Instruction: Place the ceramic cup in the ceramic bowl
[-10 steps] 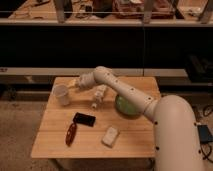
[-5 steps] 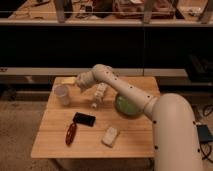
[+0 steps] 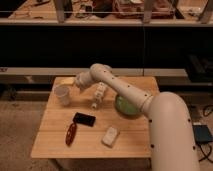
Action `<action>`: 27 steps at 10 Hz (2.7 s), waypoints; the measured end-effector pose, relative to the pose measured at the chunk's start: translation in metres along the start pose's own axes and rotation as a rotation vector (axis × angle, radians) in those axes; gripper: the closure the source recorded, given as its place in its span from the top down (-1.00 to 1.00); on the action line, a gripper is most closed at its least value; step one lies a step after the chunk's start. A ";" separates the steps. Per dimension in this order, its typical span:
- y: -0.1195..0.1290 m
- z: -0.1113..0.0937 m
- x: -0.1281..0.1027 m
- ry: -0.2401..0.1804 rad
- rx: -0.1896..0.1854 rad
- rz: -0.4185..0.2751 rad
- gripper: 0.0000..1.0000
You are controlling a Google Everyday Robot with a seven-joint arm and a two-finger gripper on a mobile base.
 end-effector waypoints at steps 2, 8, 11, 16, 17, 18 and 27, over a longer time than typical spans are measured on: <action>0.004 0.005 0.000 -0.005 -0.011 0.003 0.60; 0.012 0.018 -0.004 -0.032 -0.076 -0.005 -0.24; 0.012 0.014 -0.002 -0.033 -0.111 -0.002 -0.85; -0.004 -0.022 0.006 0.022 -0.087 0.022 -1.00; -0.010 -0.037 0.008 0.047 -0.074 0.016 -1.00; -0.016 -0.059 0.008 0.077 -0.061 0.012 -1.00; 0.099 -0.308 -0.034 0.423 -0.181 0.260 -1.00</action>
